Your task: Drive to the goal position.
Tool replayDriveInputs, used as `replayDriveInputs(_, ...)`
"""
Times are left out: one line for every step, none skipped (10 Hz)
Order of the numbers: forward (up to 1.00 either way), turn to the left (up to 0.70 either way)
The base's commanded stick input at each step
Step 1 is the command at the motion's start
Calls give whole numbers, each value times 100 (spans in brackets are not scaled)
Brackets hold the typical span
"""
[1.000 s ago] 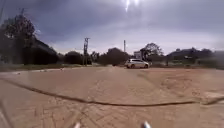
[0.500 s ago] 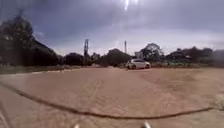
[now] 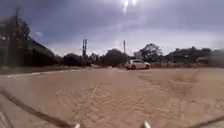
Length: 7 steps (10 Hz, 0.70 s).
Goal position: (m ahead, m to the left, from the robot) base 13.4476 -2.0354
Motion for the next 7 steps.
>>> replayDriveInputs(70, 0)
replayDriveInputs(70, 0)
replayDriveInputs(70, 0)
replayDriveInputs(70, 0)
replayDriveInputs(70, 0)
replayDriveInputs(70, 0)
replayDriveInputs(70, 0)
